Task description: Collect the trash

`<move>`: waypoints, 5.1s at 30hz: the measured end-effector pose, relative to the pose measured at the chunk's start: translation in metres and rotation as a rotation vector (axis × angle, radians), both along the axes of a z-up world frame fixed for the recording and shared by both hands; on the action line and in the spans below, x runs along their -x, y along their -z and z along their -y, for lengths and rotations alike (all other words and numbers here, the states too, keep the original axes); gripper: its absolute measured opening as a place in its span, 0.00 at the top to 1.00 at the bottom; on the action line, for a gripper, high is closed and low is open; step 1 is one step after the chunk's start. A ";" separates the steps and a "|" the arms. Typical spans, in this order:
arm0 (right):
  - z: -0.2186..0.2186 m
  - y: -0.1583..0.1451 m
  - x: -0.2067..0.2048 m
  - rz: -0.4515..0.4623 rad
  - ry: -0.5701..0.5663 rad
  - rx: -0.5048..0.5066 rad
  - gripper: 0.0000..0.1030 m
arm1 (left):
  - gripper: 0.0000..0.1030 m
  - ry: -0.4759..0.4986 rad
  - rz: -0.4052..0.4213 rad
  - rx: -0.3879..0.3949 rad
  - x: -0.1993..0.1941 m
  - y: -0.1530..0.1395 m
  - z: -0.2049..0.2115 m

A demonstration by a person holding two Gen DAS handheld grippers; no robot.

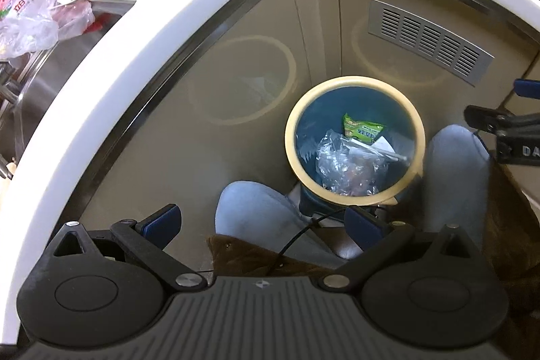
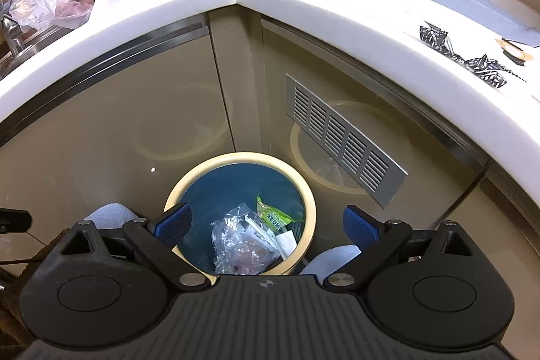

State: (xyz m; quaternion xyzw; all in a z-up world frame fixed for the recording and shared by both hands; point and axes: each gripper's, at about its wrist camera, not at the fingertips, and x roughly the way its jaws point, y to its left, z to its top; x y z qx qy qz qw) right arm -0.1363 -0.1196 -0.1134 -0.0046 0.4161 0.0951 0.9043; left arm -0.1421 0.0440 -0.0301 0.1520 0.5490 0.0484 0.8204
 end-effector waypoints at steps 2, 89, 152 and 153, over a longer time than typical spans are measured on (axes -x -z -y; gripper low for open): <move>0.000 0.000 0.000 -0.001 0.002 0.001 0.06 | 0.00 -0.008 0.008 -0.005 -0.002 0.005 0.003; -0.009 0.006 -0.008 -0.025 0.005 0.049 0.05 | 0.00 0.031 -0.036 0.002 -0.034 0.040 0.024; -0.010 0.007 -0.006 -0.023 0.021 0.050 0.05 | 0.00 0.054 -0.059 -0.017 -0.036 0.046 0.024; -0.010 0.007 -0.006 -0.023 0.021 0.050 0.05 | 0.00 0.058 -0.060 -0.019 -0.036 0.047 0.025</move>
